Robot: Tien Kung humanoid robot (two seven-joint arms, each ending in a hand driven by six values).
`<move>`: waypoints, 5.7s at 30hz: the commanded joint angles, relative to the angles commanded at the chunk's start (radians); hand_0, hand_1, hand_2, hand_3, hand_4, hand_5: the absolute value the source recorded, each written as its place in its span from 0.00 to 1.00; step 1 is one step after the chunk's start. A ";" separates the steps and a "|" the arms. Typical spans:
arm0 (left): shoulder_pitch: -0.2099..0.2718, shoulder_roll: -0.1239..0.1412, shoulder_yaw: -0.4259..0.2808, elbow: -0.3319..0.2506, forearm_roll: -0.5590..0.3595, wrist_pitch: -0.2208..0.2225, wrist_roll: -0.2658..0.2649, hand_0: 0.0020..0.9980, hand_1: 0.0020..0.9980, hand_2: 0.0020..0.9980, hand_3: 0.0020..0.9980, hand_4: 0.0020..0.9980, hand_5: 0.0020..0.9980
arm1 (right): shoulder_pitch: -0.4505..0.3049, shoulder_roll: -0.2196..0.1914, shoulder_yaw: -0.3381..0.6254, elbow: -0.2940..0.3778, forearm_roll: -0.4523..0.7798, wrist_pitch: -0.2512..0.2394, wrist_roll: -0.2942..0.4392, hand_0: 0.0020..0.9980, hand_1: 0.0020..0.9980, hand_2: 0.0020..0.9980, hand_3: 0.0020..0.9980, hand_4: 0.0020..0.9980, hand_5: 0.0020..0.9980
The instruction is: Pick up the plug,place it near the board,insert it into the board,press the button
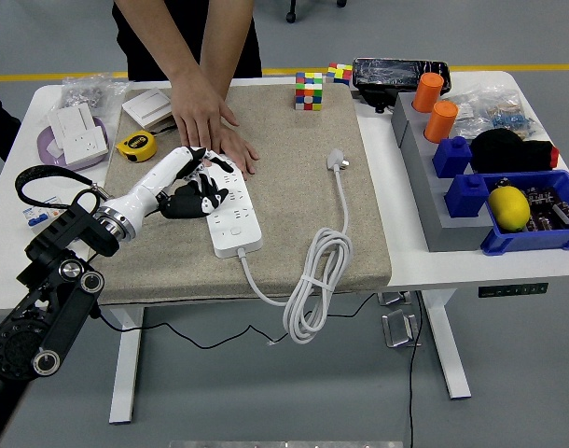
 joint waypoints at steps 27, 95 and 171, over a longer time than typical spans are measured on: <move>-0.181 0.008 0.038 0.397 0.339 0.111 -0.162 0.87 0.90 0.86 0.86 1.00 0.19 | 0.003 -0.009 -0.022 0.001 0.007 0.000 -0.003 0.84 0.76 0.75 0.78 1.00 1.00; -0.205 -0.016 0.023 0.542 0.494 0.261 -0.158 0.63 0.55 0.49 0.50 0.69 0.23 | 0.006 -0.009 -0.020 0.002 0.008 -0.002 -0.003 0.84 0.76 0.75 0.78 1.00 1.00; -0.085 0.021 -0.178 0.465 0.494 0.179 -0.183 0.87 0.90 0.86 0.82 1.00 0.48 | 0.002 -0.004 -0.002 0.001 0.006 -0.003 -0.004 0.83 0.76 0.75 0.78 1.00 1.00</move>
